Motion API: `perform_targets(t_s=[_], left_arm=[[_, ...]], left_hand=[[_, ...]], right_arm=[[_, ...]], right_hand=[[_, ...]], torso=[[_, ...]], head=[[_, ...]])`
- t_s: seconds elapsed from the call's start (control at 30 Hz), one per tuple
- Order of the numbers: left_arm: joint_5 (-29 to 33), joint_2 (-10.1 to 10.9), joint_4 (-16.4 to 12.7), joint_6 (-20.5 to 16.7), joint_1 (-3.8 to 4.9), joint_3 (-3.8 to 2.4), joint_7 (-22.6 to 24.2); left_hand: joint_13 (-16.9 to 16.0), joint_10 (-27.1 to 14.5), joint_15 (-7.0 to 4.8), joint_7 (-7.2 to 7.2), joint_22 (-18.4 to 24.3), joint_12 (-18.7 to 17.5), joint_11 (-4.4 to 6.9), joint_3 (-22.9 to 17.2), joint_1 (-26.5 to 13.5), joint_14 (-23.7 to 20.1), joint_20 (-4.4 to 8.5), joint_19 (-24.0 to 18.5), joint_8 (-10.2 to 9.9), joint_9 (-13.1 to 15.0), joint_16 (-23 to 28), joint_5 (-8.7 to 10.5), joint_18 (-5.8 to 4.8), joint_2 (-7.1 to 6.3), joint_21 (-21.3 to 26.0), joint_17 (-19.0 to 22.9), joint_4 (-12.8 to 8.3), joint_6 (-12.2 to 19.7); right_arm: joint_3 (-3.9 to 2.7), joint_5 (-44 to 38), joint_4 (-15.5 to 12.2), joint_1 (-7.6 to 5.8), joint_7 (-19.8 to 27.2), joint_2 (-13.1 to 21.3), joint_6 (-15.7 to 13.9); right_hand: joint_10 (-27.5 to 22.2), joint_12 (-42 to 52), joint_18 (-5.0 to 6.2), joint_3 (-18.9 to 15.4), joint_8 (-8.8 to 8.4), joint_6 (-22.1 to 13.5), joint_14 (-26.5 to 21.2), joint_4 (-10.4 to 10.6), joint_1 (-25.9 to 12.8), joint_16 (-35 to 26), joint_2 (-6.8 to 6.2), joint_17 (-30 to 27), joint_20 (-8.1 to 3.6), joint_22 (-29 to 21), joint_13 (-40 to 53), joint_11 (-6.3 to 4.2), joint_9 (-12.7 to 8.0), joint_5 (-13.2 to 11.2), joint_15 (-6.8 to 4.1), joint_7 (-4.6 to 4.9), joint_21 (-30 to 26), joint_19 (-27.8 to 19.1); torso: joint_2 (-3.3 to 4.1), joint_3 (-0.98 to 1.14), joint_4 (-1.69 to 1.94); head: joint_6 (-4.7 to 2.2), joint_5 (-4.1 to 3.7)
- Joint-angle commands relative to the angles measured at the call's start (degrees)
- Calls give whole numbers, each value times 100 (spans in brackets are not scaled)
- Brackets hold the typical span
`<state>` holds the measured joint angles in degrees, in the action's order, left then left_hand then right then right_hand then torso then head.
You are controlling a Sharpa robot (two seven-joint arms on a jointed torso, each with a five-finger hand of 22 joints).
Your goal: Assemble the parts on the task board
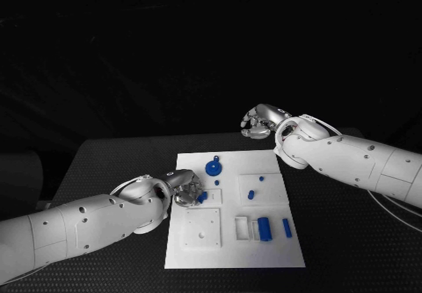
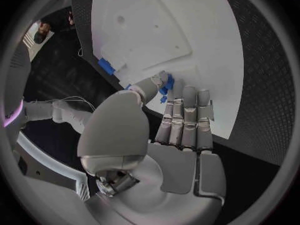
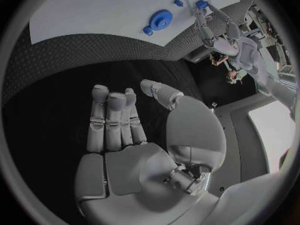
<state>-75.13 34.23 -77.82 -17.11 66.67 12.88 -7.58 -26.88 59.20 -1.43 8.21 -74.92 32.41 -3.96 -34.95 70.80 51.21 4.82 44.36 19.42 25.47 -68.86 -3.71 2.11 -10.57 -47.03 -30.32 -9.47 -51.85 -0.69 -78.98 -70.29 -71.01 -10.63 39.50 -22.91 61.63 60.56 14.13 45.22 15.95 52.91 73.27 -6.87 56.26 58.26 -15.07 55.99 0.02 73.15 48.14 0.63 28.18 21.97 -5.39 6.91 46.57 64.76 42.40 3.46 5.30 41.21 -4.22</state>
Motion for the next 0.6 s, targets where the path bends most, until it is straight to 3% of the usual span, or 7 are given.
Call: perform_targets(t_s=[0.03, 0.23, 0.6], left_arm=[[-90, -13, 11, 120, -14, 13, -1], [-88, -7, 13, 9, -18, 13, 12], [-64, 142, -42, -387, -50, 12, 1]], left_hand=[[-23, 26, -21, -20, -122, 62, 48, -2, -11, 37, 228, 56, 47, 15, -54, -37, -19, 89, -20, -15, -12, -76], [-40, 18, -31, -36, -121, 108, 55, 16, -68, 39, 237, 64, 58, 17, -75, -32, -25, 117, -30, -21, 16, -119], [-110, 49, -85, -96, -116, 299, 99, 54, -143, 106, 290, 134, 109, 57, -147, -58, -18, -96, -60, -35, 30, -262]], right_arm=[[-3, -8, 0, 3, 50, -8, 69], [-3, -5, -2, 3, 52, -9, 70], [-3, -5, -3, 3, 52, 10, 58]], right_hand=[[-2, 38, 87, -16, -24, 10, 30, -7, -26, -36, 10, 6, 18, 6, -10, 18, 8, 40, 1, 39, -38, 26], [-2, 40, 87, -16, -23, 10, 30, -6, -28, -37, 10, 7, 18, 7, -12, 18, 8, 40, 1, 39, -39, 26], [-2, 42, 87, -16, -23, 10, 31, -6, -29, -39, 11, 9, 18, 9, -16, 17, 9, 40, 0, 39, -41, 27]], torso=[[-2, 1, 2], [-1, 1, 1], [-3, -4, 7]], head=[[12, 1], [6, 10], [-2, 30]])
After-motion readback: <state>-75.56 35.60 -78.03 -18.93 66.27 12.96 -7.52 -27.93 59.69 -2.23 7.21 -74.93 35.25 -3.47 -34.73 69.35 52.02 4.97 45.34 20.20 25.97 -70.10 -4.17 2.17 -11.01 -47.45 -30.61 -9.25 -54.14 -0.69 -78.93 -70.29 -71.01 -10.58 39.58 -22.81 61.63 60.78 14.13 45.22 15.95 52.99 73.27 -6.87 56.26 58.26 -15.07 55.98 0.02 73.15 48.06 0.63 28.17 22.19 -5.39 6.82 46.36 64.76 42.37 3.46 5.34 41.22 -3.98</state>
